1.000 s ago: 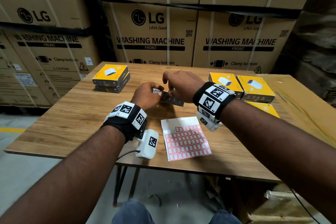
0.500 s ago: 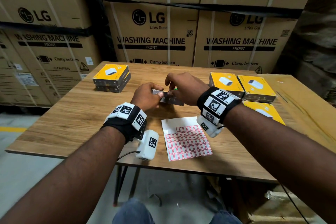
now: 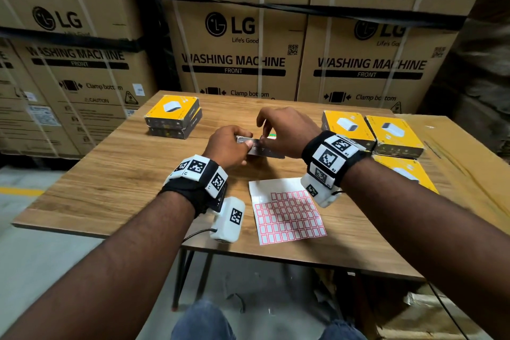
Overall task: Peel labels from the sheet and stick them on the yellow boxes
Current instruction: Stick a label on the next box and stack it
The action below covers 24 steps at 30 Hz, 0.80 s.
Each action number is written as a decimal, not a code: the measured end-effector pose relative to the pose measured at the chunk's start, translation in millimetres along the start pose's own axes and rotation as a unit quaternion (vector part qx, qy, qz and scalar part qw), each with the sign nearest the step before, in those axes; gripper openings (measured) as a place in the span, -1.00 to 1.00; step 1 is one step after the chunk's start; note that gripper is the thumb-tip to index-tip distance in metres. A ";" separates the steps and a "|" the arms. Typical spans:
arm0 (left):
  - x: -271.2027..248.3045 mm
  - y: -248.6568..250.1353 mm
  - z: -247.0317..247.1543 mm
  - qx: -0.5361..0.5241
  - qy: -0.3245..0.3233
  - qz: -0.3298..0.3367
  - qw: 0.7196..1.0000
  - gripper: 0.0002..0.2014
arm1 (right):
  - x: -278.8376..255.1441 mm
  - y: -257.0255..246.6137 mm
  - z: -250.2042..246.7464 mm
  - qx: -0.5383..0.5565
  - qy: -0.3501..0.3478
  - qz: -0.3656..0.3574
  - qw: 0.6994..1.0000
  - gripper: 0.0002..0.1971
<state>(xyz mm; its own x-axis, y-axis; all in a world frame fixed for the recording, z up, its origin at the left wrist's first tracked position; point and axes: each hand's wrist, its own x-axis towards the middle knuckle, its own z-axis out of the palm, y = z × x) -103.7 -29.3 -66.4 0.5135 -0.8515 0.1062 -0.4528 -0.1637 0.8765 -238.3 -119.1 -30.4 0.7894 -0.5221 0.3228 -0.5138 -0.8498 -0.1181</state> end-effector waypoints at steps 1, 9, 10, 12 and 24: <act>0.1 -0.4 -1.0 0.001 0.001 -0.002 1.000 -0.80 | 0.1 1.7 1.6 0.018 -0.004 0.010 1.000 -0.64; 3.2 -2.5 -5.1 -0.006 -0.001 -0.017 1.000 -0.80 | -3.1 23.0 25.0 0.248 -0.057 0.108 0.961 -0.67; 3.8 -2.7 -5.3 -0.007 0.000 -0.019 1.000 -0.80 | -4.0 24.9 30.3 0.305 -0.064 0.129 0.941 -0.69; 5.9 -2.8 -4.4 -0.009 0.003 -0.023 1.000 -0.81 | -5.8 26.7 38.4 0.402 -0.058 0.165 0.899 -0.71; 15.8 -10.0 6.7 -0.038 0.029 -0.036 0.998 -0.84 | -4.3 15.2 53.2 0.586 0.004 0.229 0.777 -0.91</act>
<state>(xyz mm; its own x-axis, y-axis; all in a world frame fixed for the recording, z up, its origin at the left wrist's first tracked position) -96.0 -44.4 -76.6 0.5856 -0.8079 0.0663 -0.3569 -0.1835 0.9159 -231.7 -133.6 -83.5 0.6096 -0.7927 -0.0005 -0.0776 -0.0590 -0.9952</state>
